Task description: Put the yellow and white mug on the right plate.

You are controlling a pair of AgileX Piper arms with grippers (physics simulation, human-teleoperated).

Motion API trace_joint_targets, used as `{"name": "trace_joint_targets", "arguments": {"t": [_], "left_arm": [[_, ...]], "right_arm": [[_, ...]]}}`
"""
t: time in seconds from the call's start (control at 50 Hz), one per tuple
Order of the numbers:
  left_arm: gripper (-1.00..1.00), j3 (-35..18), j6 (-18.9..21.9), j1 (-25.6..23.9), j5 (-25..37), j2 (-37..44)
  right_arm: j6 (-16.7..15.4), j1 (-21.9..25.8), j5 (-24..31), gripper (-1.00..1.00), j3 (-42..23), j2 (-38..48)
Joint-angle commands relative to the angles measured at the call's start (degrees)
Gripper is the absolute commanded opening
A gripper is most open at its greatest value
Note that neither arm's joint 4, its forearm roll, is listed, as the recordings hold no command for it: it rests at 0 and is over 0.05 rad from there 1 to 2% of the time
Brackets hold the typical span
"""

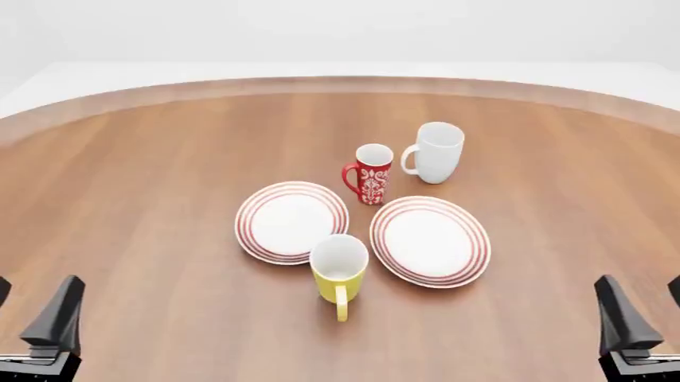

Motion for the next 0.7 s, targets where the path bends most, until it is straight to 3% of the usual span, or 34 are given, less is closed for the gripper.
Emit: {"name": "trace_joint_targets", "arguments": {"t": [0.02,0.14,0.3,0.38,0.5,0.58,0.7], "left_arm": [[1.0,0.0,0.0,0.0,0.0,0.0],[1.0,0.0,0.0,0.0,0.0,0.0],[1.0,0.0,0.0,0.0,0.0,0.0],[1.0,0.0,0.0,0.0,0.0,0.0],[1.0,0.0,0.0,0.0,0.0,0.0],[1.0,0.0,0.0,0.0,0.0,0.0],[1.0,0.0,0.0,0.0,0.0,0.0]], "right_arm": [[-0.24,0.76,0.24,1.0,-0.29,0.04],[-0.41,0.84,0.19,1.0,-0.35,-0.06],[-4.64,1.34,-0.65,1.0,-0.24,-0.12],[-4.96,2.33,0.42,1.0,-1.28,0.02],[-3.74,5.28,0.48,1.0,-4.89,5.22],[-0.73,6.98,-0.25,1.0,-6.89,10.03],[-0.27,9.63,3.8,1.0,-11.19,10.56]]}}
